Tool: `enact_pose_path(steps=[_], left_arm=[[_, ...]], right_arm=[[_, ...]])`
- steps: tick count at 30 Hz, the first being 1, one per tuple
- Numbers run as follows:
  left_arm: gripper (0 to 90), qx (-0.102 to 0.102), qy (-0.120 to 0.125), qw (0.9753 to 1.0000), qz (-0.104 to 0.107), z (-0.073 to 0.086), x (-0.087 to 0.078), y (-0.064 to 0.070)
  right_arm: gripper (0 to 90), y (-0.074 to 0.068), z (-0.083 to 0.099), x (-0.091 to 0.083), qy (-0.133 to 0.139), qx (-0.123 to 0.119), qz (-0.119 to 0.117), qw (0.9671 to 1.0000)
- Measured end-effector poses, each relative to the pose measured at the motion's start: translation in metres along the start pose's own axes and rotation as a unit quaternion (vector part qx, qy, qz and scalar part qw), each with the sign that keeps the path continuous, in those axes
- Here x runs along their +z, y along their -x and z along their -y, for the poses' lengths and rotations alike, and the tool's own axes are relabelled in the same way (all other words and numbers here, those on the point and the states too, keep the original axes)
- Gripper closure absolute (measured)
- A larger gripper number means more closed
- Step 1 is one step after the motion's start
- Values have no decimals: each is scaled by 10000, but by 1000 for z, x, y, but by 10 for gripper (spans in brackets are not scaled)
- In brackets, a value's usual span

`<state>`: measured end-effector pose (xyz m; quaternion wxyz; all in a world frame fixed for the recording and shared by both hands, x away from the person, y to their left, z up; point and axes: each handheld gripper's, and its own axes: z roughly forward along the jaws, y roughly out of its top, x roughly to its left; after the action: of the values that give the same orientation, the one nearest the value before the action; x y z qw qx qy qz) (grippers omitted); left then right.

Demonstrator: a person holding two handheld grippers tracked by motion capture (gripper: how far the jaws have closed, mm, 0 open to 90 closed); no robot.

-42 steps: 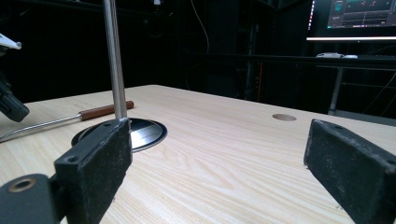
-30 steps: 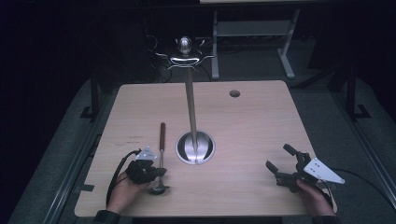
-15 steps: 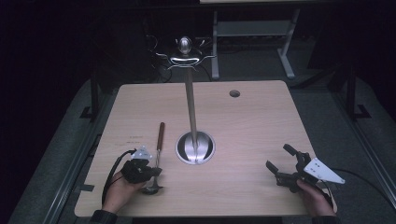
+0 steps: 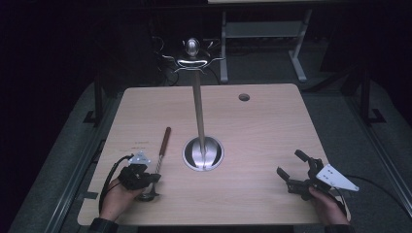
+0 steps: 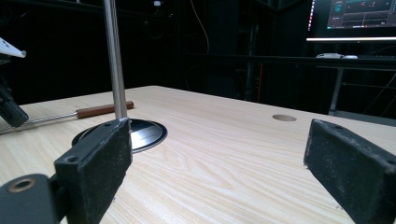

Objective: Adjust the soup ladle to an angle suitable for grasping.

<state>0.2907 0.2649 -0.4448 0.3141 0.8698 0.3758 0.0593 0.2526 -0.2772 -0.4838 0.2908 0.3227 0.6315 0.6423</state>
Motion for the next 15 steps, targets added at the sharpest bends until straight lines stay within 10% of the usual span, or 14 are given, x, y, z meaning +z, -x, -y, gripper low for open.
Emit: enact_pose_path(steps=[15], left_arm=[[900, -298, 372, 9980, -414, -19, -7, -41]], right_arm=[[72, 0, 0, 0, -3, -14, 4, 10000]])
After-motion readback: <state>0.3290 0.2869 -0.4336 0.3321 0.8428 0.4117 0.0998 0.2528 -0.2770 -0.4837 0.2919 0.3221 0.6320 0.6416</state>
